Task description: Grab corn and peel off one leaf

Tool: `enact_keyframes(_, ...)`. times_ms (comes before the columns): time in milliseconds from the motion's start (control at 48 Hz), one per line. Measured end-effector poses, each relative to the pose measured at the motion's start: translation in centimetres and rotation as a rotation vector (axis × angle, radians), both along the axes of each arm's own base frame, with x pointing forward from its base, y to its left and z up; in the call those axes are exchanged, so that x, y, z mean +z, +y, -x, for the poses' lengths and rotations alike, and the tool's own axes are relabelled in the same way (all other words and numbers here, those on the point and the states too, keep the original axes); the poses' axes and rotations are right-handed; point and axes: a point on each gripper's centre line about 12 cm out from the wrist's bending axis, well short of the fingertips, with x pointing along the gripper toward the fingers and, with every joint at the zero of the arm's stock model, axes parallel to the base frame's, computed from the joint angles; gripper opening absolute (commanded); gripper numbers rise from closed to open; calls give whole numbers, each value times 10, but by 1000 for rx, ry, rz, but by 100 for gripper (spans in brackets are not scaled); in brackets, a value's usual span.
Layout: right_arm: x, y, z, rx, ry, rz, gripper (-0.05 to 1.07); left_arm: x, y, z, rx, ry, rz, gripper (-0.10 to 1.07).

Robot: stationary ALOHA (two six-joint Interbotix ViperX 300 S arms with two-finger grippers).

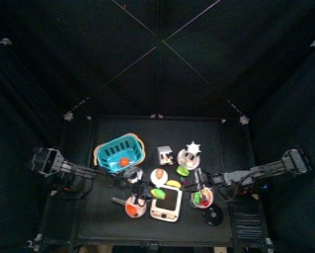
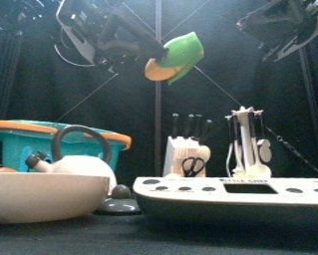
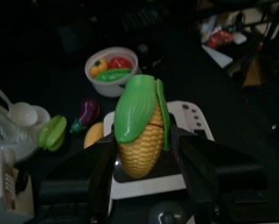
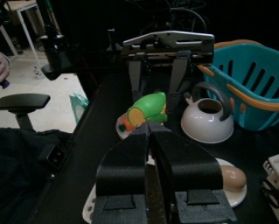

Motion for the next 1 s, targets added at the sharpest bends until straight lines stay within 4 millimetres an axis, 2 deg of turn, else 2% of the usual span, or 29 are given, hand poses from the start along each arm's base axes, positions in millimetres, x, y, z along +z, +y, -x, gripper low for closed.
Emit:
enact_keyframes(125, -1, 2, -9, -5, -15, -10, 53, 5, -1, -3, -7, -65, 24, 70)
enact_keyframes(208, 1, 3, -18, -8, -31, -18, 58, 0, 0, -6, 6, -61, 40, 70)
enact_keyframes(354, 6, 6, -33, -8, -36, -22, 58, -11, 3, -18, 32, -35, 56, 70)
enact_keyframes(562, 0, 9, -47, -13, 39, -25, 58, -16, 15, -33, 82, 6, 61, 70)
enact_keyframes(1000, -7, -3, -53, -107, 219, -190, 62, -9, 30, -52, 161, 182, 45, 70)
